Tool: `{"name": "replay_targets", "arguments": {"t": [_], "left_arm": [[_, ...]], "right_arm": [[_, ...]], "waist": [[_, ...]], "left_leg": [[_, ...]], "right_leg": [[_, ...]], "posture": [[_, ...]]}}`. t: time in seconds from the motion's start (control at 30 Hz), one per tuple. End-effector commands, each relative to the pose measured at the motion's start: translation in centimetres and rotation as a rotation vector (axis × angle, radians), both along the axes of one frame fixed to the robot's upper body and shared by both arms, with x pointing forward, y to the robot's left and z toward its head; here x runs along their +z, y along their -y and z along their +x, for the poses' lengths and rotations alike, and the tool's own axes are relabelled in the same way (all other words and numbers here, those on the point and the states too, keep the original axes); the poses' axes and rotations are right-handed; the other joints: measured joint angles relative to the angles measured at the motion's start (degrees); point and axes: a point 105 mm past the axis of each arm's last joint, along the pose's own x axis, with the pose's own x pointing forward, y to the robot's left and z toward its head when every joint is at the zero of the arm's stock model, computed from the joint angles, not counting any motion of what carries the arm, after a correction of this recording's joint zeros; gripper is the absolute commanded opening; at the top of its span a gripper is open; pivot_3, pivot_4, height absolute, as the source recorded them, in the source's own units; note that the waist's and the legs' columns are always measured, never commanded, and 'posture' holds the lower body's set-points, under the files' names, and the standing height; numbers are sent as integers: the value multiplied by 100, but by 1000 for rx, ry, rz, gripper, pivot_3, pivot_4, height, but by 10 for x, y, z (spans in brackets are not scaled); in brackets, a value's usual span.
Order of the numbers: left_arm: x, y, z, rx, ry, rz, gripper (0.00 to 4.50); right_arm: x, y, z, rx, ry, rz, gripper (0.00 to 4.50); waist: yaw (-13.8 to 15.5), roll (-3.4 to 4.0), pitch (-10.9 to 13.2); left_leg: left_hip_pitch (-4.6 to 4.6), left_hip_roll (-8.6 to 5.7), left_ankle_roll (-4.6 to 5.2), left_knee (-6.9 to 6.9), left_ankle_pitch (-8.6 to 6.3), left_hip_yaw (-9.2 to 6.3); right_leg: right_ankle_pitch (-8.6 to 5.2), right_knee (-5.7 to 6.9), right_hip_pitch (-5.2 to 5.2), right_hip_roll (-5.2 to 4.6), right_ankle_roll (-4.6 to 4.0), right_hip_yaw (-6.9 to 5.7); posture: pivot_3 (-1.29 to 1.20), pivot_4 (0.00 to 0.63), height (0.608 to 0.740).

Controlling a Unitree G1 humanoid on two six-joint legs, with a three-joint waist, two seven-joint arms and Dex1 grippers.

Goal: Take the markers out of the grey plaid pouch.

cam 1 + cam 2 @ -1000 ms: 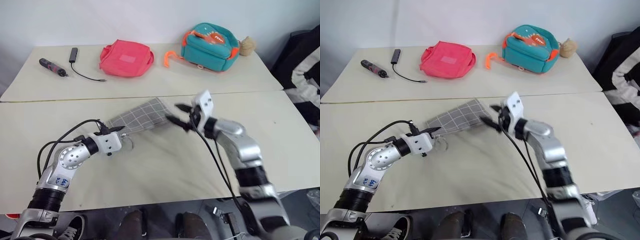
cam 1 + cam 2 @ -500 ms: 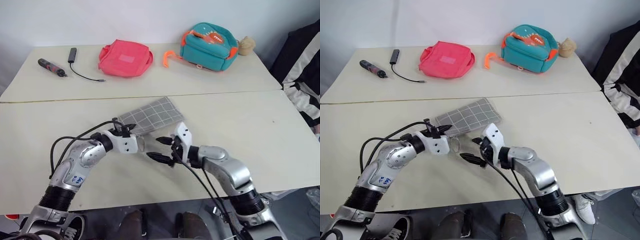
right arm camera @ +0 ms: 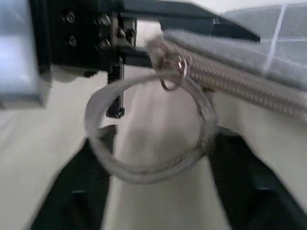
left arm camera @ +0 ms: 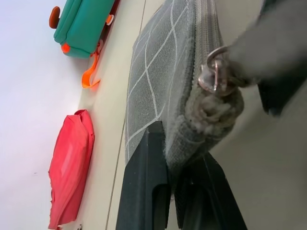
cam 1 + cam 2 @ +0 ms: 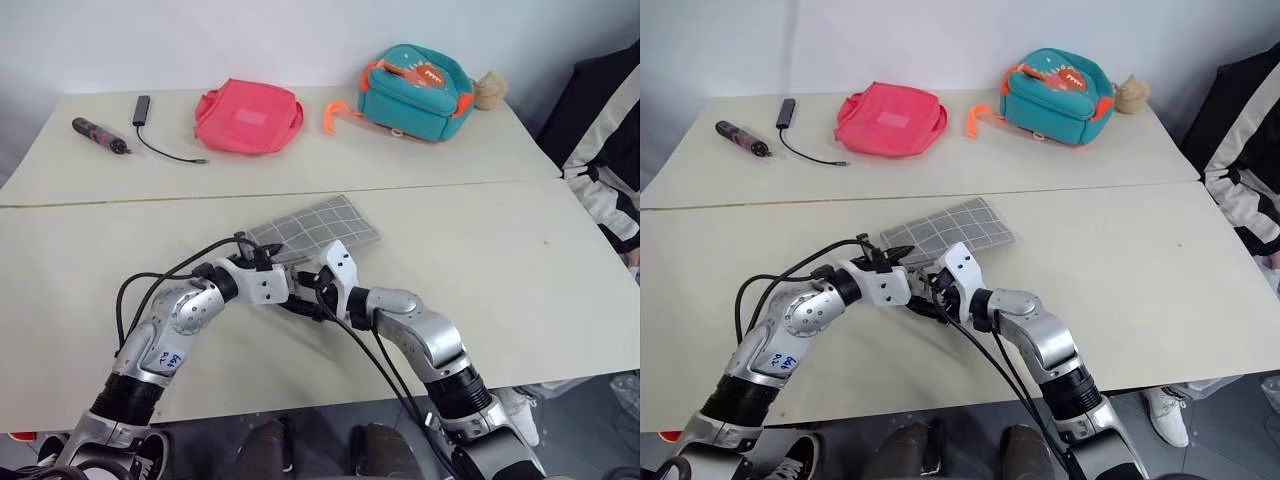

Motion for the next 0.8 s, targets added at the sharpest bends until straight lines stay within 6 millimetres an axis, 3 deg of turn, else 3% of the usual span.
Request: {"name": "replay_targets", "arguments": {"t": [0.03,0.17,0.43,0.6,0.67,0.8], "left_arm": [[13,0,-3,-1,45,-11,0],[12,-3,-3,13,42,-19,0],[13,-6,-3,14,40,-32,0],[11,-17,-6,9,11,-66,0],[12,-20,-9,-9,-51,-159,0],[11,-39,-8,10,-62,-108,0]], "right_arm": [[10,6,1,-6,35,28,1369],[5,15,1,-8,40,-3,86],[8,30,5,-22,60,-27,37],[15,53,13,-49,91,-51,37],[18,63,17,-54,118,-77,37],[24,83,27,-80,152,-123,37]], "waist": [[-6,0,0],[-6,0,0],[-5,0,0],[-5,0,0],[-6,0,0],[-6,0,0]], "left_leg": [[0,0,0,1,0,0],[0,0,0,1,0,1],[0,0,0,0,0,1],[1,1,0,0,0,1],[0,1,0,1,0,0],[1,1,0,2,0,0]], "right_leg": [[0,0,0,0,0,0],[0,0,-1,0,0,1],[0,0,-1,0,0,1],[0,-1,-1,-2,0,1],[0,-1,-1,-3,0,2],[0,-2,-1,-3,0,2]], "posture": [[0,150,740],[0,150,740],[0,150,740],[0,150,740],[0,150,740],[0,150,740]]}}
